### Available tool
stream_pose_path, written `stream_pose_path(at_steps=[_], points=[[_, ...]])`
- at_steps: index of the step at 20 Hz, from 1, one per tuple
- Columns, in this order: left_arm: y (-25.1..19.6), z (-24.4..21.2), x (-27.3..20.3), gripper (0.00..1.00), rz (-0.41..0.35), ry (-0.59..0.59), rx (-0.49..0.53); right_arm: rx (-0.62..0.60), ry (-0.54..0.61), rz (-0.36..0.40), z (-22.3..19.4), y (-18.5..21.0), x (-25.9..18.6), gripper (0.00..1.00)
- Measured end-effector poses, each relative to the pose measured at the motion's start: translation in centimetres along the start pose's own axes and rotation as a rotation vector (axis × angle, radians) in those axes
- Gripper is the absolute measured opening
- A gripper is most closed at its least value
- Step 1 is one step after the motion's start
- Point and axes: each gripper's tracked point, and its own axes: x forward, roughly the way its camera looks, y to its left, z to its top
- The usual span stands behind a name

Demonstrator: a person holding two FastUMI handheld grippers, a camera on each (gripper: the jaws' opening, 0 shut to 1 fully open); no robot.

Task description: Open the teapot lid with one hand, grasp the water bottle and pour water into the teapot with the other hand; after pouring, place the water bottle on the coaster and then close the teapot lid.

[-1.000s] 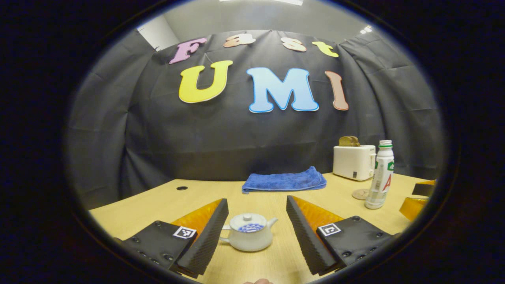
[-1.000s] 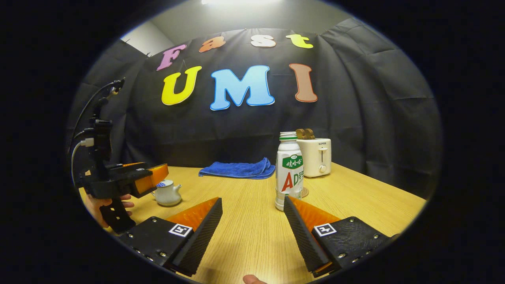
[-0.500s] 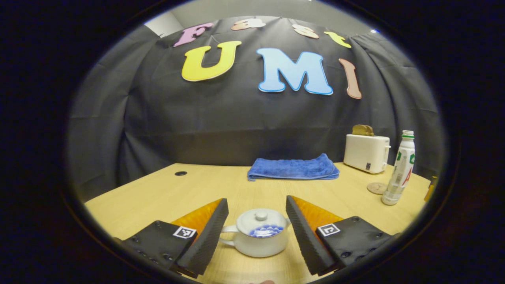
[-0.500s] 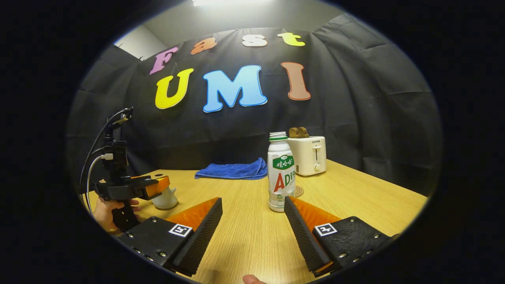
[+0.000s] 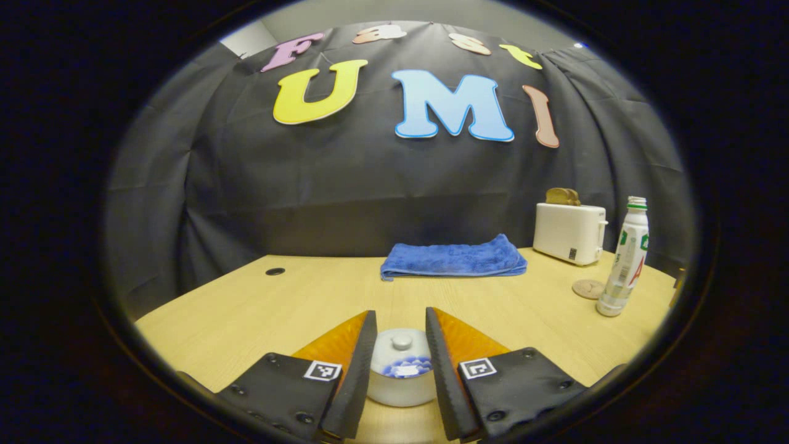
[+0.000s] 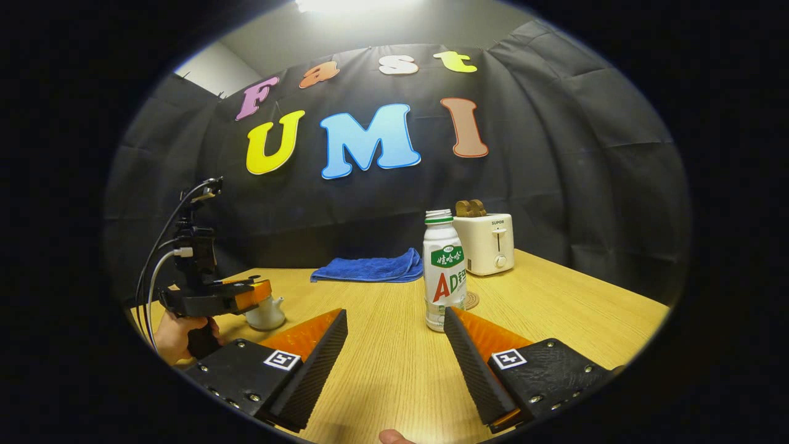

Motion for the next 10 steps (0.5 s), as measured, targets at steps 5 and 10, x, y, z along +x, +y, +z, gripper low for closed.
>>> stream_pose_path(at_steps=[5,10], points=[[-0.3,0.5,0.0,0.41,-0.010,-0.018,0.051,-0.008,-0.005,-0.003,0.0,-0.3,0.1,0.97],[-0.3,0.2,1.1,0.20,-0.023,-0.013,0.056,-0.023,-0.005,-0.007,0.0,-0.4,0.1,0.97]])
